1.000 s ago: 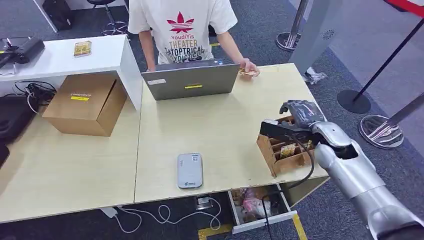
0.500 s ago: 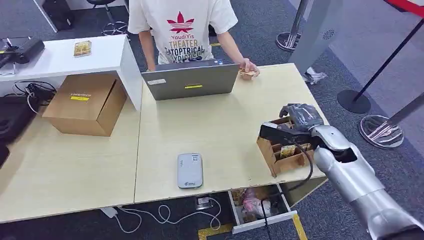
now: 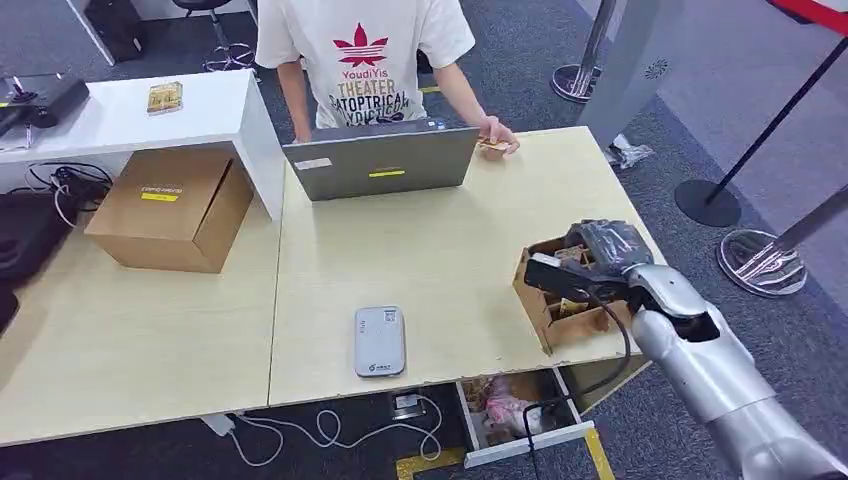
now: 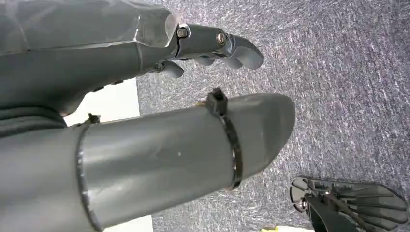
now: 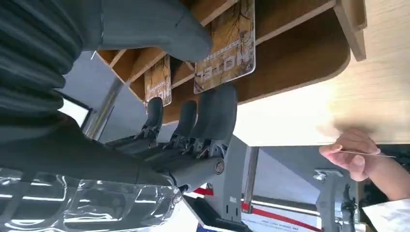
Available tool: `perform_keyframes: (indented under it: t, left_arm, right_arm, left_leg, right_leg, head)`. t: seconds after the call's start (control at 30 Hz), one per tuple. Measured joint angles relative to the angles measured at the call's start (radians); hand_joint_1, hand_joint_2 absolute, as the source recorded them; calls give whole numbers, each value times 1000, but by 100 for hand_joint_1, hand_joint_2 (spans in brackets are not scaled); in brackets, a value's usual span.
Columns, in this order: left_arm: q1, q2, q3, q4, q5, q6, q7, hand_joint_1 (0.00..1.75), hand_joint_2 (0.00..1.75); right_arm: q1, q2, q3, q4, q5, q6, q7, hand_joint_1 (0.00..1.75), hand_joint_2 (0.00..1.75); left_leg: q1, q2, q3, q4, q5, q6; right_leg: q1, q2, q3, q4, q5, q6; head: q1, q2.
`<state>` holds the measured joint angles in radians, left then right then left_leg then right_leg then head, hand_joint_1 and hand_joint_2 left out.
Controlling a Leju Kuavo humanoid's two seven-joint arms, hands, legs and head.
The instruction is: Pass the card to the sensor for recognition and then transmit it.
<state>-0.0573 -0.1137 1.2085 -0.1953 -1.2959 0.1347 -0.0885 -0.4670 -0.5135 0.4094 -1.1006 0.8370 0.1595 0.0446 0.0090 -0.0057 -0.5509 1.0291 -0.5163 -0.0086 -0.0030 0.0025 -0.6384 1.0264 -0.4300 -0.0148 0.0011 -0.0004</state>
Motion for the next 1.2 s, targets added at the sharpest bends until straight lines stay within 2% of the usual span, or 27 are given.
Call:
perform_keyframes:
  t: [0.07,0.1,0.13,0.27,0.4,0.6,1.07,1.2]
  left_arm:
    - [0,0,0,0,0,0,0,0,0]
    - [0,0,0,0,-1,0,0,0,0]
    - [0,0,0,0,-2,0,0,0,0]
    - [0,-1,0,0,-3,0,0,0,0]
    - [0,-1,0,0,-4,0,0,0,0]
    - [0,-1,0,0,-7,-1,0,0,0]
    - [0,0,0,0,-14,-7,-3,0,0]
    - [-1,0,0,0,-14,-7,-3,0,0]
  right_arm:
    - [2,-2,-1,-3,1,1,2,101,175]
    - [5,-2,-2,-5,3,1,2,108,175]
    - [8,-2,-8,-10,5,2,5,103,175]
    - [20,-2,-22,-18,6,2,5,105,175]
    - [30,-2,-25,-22,6,2,6,99,175]
    - [39,-6,-28,-24,8,2,6,112,175]
    - [67,-24,-58,-42,15,5,-1,110,175]
    - [68,-26,-64,-43,15,6,-3,134,175]
  left_leg:
    - [0,0,0,0,0,0]
    - [0,0,0,0,0,0]
    - [0,0,0,0,0,0]
    - [0,0,0,0,0,0]
    - [0,0,0,0,0,0]
    - [0,0,0,0,0,0]
    - [0,0,0,0,0,0]
    - [0,0,0,0,0,0]
  right_leg:
    - [0,0,0,0,0,0]
    - [0,0,0,0,0,0]
    - [0,0,0,0,0,0]
    - [0,0,0,0,0,0]
    - [0,0,0,0,0,0]
    - [0,0,0,0,0,0]
    - [0,0,0,0,0,0]
    - [0,0,0,0,0,0]
  head:
    - [0,0]
    - [0,0]
    - [0,0]
    - [0,0]
    - [0,0]
    - [0,0]
    - [0,0]
    - [0,0]
